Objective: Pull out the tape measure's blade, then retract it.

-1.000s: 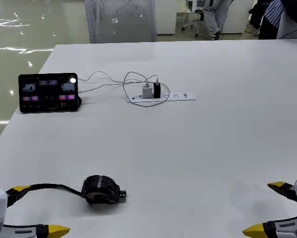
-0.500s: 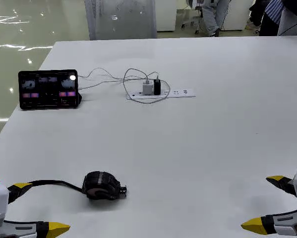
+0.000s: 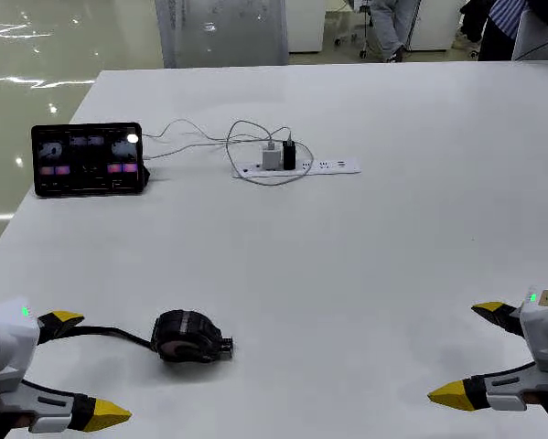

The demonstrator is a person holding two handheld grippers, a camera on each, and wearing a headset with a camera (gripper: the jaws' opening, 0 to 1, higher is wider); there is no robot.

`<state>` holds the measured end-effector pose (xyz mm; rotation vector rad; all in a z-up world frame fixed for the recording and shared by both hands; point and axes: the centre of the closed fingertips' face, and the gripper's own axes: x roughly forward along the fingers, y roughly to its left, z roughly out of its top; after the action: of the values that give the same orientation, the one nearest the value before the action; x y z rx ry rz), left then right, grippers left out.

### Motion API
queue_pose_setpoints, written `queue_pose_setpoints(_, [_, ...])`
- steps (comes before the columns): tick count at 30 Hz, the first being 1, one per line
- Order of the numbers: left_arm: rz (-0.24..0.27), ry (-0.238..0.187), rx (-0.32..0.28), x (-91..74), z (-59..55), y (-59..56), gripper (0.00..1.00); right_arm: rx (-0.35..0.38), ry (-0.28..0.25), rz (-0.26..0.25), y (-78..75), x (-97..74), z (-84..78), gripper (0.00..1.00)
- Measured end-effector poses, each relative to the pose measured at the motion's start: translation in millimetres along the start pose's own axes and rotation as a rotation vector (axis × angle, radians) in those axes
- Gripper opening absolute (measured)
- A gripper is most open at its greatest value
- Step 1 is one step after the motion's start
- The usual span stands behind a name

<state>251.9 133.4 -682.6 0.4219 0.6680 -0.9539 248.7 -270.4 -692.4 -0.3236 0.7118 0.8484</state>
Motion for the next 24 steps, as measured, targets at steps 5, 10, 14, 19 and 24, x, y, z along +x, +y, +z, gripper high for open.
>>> queue_pose_setpoints(5, [-0.051, 0.066, 0.054, 10.7, 4.1, -3.6, 0.99, -0.036, -0.001, 0.051, 10.9, 13.9, 7.0, 0.99])
queue_pose_setpoints(10, [-0.091, 0.109, 0.107, 19.6, 6.3, -5.4, 0.99, -0.072, -0.011, 0.107, 16.7, 29.6, 10.0, 0.99])
queue_pose_setpoints(14, [-0.116, 0.123, 0.136, 24.7, 10.6, -5.5, 0.99, -0.067, -0.018, 0.128, 21.6, 39.5, 18.2, 0.99])
queue_pose_setpoints(19, [-0.134, 0.172, 0.198, 33.9, 10.9, -2.0, 0.99, -0.091, -0.022, 0.156, 28.2, 55.5, 33.2, 0.99])
queue_pose_setpoints(24, [-0.16, 0.196, 0.252, 43.4, 16.2, 0.4, 0.99, -0.131, -0.017, 0.186, 33.5, 69.8, 48.1, 0.99])
